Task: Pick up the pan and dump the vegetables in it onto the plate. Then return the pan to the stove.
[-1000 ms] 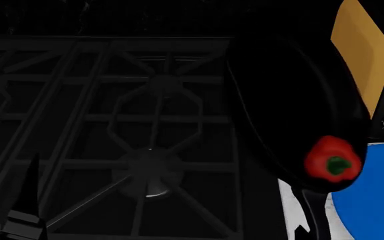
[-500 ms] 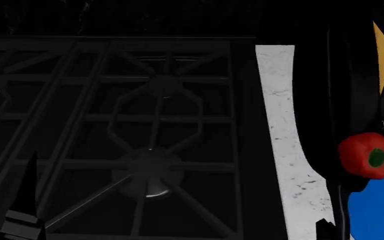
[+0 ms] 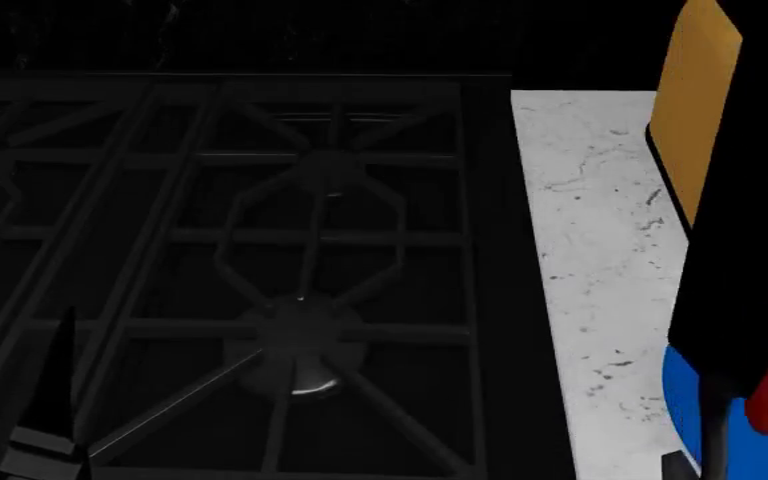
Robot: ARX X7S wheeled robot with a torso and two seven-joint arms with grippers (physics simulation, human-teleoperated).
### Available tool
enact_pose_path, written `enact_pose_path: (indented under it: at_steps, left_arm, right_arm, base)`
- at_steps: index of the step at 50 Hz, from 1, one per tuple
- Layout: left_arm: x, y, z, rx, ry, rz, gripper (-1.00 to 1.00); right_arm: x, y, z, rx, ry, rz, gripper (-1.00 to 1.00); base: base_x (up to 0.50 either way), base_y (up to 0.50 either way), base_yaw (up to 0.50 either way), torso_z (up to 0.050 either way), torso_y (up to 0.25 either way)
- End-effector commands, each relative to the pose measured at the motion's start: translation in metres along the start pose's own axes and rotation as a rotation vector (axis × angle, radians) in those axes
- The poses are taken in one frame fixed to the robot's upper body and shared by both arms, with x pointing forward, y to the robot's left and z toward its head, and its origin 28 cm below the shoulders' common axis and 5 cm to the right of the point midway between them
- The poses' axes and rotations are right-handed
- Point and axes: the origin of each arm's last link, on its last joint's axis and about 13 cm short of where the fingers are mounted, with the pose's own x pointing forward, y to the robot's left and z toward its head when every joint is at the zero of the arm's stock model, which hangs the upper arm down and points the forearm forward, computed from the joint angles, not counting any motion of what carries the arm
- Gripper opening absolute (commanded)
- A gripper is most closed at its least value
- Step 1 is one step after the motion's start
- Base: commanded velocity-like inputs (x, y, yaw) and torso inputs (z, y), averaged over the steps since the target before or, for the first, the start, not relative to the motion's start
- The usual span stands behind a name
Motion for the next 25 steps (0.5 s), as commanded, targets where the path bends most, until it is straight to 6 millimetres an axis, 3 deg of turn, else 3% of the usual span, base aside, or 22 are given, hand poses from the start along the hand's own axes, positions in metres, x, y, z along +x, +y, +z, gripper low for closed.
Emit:
enact_pose_path:
  at_steps: [1, 10, 13, 16, 25]
  left_arm:
    - [0.001, 0.000, 0.004, -0.048, -0.031, -0.022, 1.00]
    - [0.000, 0.001, 0.005, -0.055, -0.036, -0.020, 1.00]
    - [0.000, -0.001, 0.004, -0.057, -0.034, -0.026, 1.00]
    - [0.001, -0.003, 0.002, -0.068, -0.034, -0.033, 1.00]
    - [0.000, -0.002, -0.005, -0.091, -0.023, -0.031, 1.00]
  right_arm:
    - [0.002, 0.010, -0.001, 0.096, -0.117, 0.235, -1.00]
    - [0.011, 0.022, -0.002, 0.029, -0.072, 0.222, -1.00]
    - [0.027, 0.054, -0.002, -0.140, 0.049, 0.201, -1.00]
    - [0.030, 0.073, -0.002, -0.251, 0.126, 0.198, -1.00]
    - [0.031, 0.070, -0.009, -0.382, 0.237, 0.108, -1.00]
  base:
    - [0.00, 0.00, 0.00, 0.000, 0.000]
    - [0.00, 0.00, 0.00, 0.000, 0.001]
    - [0.00, 0.00, 0.00, 0.003, 0.003]
    - [0.00, 0.00, 0.00, 0.000, 0.000]
    - [0.00, 0.00, 0.00, 0.000, 0.001]
